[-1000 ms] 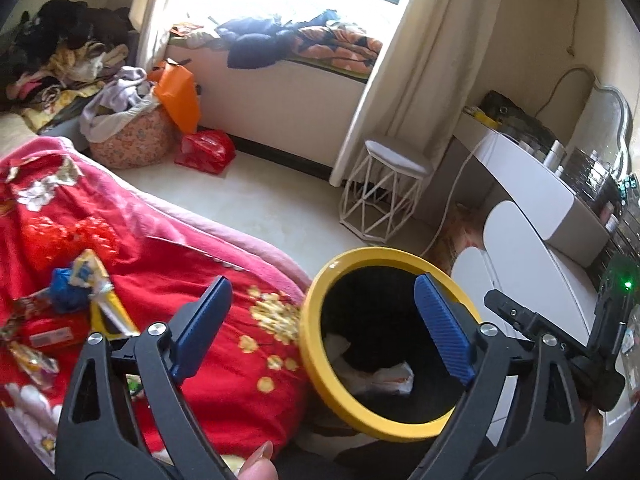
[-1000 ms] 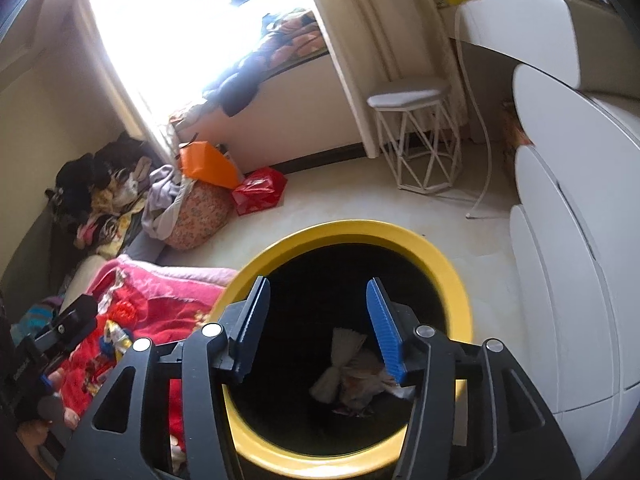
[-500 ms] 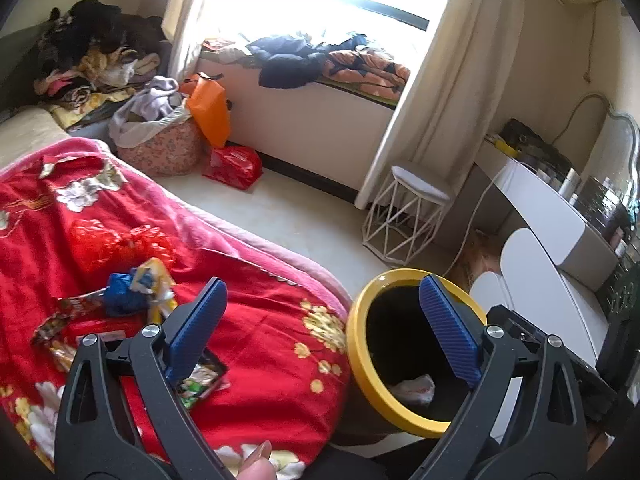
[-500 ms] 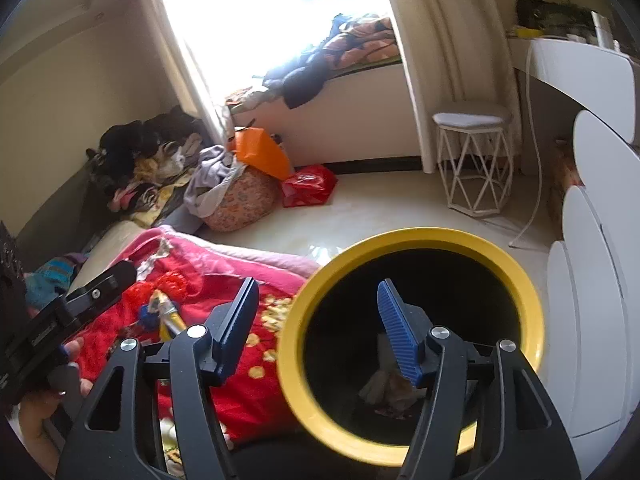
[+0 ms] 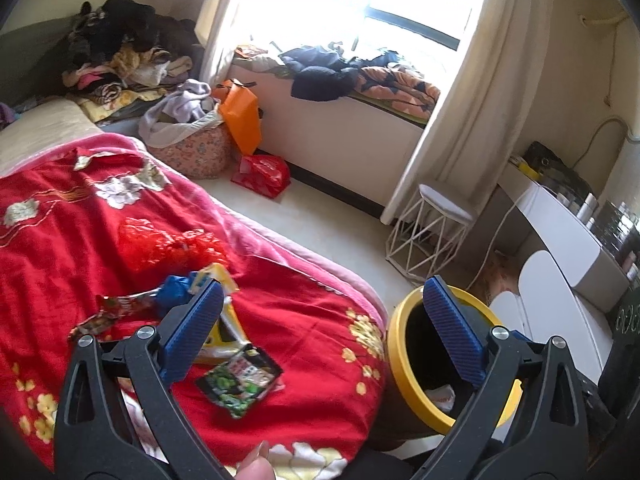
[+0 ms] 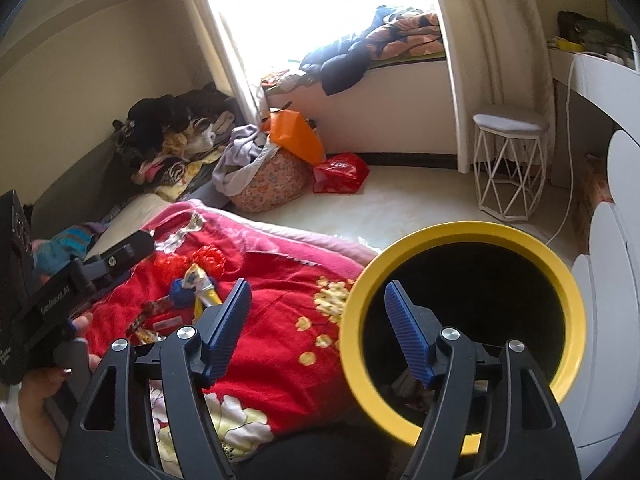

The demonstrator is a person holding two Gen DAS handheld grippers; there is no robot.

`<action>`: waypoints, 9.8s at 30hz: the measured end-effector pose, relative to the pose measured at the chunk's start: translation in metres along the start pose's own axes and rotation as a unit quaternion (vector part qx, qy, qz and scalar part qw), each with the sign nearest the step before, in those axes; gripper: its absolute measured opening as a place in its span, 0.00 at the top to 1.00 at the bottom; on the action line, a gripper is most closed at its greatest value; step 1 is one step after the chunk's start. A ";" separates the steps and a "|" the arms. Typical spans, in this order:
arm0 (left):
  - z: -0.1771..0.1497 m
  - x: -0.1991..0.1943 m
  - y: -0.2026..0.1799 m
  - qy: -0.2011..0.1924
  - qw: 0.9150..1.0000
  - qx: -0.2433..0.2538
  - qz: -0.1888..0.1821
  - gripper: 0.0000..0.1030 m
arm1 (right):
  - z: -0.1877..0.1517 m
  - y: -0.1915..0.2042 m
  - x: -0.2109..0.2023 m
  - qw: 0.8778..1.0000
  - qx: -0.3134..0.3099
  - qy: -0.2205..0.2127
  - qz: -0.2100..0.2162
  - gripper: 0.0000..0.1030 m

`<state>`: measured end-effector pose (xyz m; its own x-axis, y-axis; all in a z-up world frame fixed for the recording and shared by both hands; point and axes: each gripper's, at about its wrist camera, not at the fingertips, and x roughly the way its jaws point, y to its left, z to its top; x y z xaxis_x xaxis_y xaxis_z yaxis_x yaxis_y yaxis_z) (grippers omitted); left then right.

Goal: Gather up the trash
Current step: 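Move both open grippers back over the snack wrappers on the bedspread, then close the right gripper on a dark snack wrapper while the left gripper grasps the red plastic bag, then lift the red plastic bag and dark snack wrapper and carry both over the bin, then open both grippers above the bin to drop the bag and wrapper, then move both open grippers back over the remaining wrappers on the bedspread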

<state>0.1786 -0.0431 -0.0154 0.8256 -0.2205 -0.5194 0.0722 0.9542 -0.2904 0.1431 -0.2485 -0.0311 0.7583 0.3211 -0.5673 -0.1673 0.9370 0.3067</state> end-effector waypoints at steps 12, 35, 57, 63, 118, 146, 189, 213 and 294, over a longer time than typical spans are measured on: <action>0.005 -0.006 0.038 -0.006 0.999 -0.025 0.025 0.11 | -0.003 0.036 0.024 0.999 -0.035 0.023 0.023 0.33; 0.016 0.001 0.131 0.009 0.993 -0.068 0.097 0.11 | -0.027 0.094 0.108 0.988 -0.091 0.104 0.065 0.33; 0.034 0.084 0.180 0.110 0.985 -0.091 0.096 0.34 | -0.061 0.095 0.180 0.971 -0.055 0.207 0.109 0.61; 0.033 0.097 0.182 0.124 0.983 -0.103 0.093 0.57 | -0.065 0.097 0.170 0.968 -0.066 0.204 0.127 0.82; 0.052 -0.017 0.051 0.000 0.999 -0.010 -0.042 0.99 | 0.007 0.038 0.033 0.995 -0.029 0.018 0.098 0.93; 0.014 0.006 -0.060 0.055 0.987 0.087 -0.124 0.99 | 0.018 -0.065 -0.006 0.998 0.048 -0.036 -0.025 0.93; -0.052 0.071 -0.134 0.161 0.965 0.146 -0.147 0.99 | -0.003 -0.141 0.008 0.989 0.109 0.013 -0.101 0.90; -0.036 0.056 -0.103 0.115 0.984 0.099 -0.098 0.10 | 0.001 -0.131 0.001 0.990 0.101 -0.005 -0.102 0.34; -0.007 -0.034 0.099 0.019 0.996 -0.063 0.067 0.10 | -0.014 0.092 0.068 0.988 -0.134 0.056 0.059 0.26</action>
<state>0.1534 0.0574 -0.0319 0.8007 -0.1031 -0.5901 -0.1103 0.9429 -0.3143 0.1705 -0.1385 -0.0518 0.6517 0.4292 -0.6254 -0.4222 0.8902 0.1710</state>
